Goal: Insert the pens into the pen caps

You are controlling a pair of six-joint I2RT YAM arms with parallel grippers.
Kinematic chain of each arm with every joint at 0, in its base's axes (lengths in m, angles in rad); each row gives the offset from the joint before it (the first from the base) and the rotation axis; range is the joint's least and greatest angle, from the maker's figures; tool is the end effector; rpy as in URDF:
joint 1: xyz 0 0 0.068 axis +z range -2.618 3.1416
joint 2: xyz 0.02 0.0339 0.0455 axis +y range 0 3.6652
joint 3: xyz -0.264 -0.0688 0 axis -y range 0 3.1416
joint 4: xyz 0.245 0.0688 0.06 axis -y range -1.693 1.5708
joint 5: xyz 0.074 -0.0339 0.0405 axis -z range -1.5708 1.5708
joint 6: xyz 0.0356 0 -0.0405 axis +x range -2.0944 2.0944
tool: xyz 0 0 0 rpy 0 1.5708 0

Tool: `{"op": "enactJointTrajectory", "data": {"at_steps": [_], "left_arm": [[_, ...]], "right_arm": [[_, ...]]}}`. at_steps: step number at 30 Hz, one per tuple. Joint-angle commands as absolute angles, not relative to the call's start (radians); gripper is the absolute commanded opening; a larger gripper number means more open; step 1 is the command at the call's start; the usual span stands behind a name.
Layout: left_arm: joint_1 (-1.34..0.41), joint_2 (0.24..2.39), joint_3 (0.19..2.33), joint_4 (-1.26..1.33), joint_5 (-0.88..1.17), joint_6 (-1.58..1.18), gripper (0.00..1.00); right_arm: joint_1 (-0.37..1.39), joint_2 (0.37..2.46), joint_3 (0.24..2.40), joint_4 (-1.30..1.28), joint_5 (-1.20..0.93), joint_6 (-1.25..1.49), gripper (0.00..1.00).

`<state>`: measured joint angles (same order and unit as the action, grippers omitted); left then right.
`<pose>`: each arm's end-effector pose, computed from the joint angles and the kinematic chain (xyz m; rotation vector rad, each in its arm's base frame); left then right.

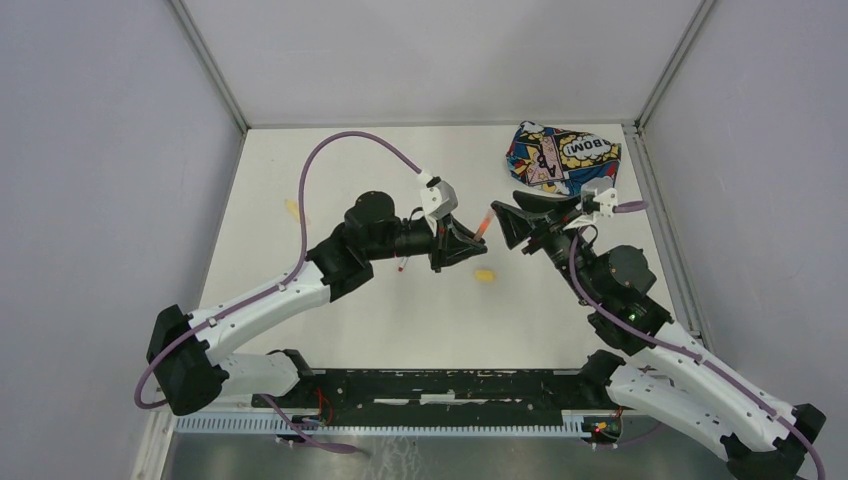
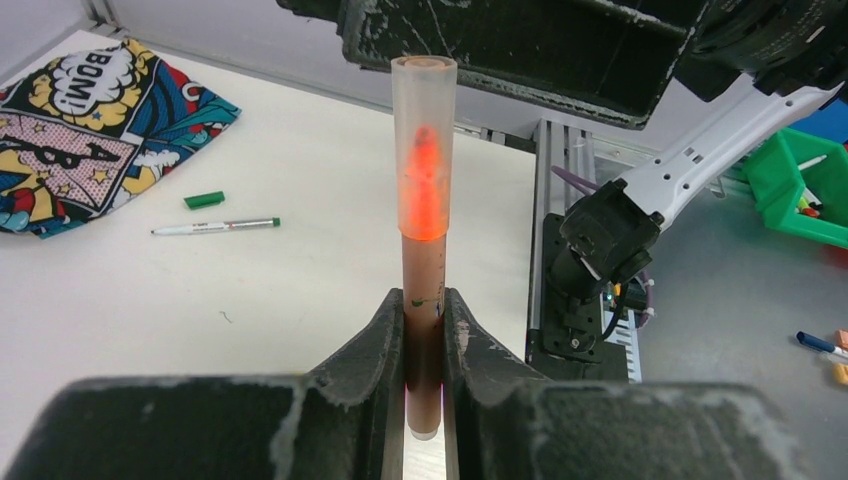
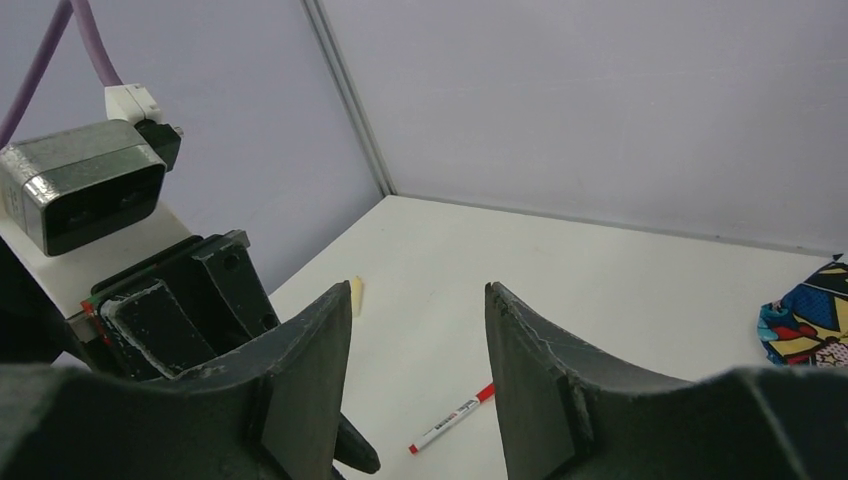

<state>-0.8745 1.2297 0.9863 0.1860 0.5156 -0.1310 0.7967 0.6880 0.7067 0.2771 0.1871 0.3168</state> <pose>0.1717 -0.2328 0.3555 1.0154 1.4352 -1.1703 0.1195 0.1127 0.3775 -0.1508 1.3175 0.8338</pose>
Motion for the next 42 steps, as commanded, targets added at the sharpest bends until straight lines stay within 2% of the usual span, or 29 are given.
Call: {"op": "enactJointTrajectory", "data": {"at_steps": [1,8,17,23,29,42], "left_arm": [[-0.875,1.223,1.008,0.164,0.486,-0.103,0.02],[-0.875,1.199,0.988,0.082,0.339,-0.083,0.02],[-0.85,1.264,0.98,-0.184,0.011,-0.122,0.02],[-0.764,1.378,0.987,-0.284,0.003,-0.182,0.02],[-0.716,1.561,1.093,-0.401,-0.02,-0.163,0.03],[-0.7,1.777,1.215,-0.437,-0.089,-0.222,0.09]], "right_arm": [[0.802,0.68,0.724,0.209,0.351,0.323,0.57],[0.802,0.703,0.723,0.025,0.571,0.317,0.57],[0.802,0.793,0.702,-0.116,0.508,0.315,0.58],[0.802,0.837,0.679,-0.112,0.426,0.32,0.6],[0.802,0.849,0.646,-0.091,0.372,0.34,0.61],[0.801,0.82,0.611,-0.105,0.382,0.357,0.61]]}}
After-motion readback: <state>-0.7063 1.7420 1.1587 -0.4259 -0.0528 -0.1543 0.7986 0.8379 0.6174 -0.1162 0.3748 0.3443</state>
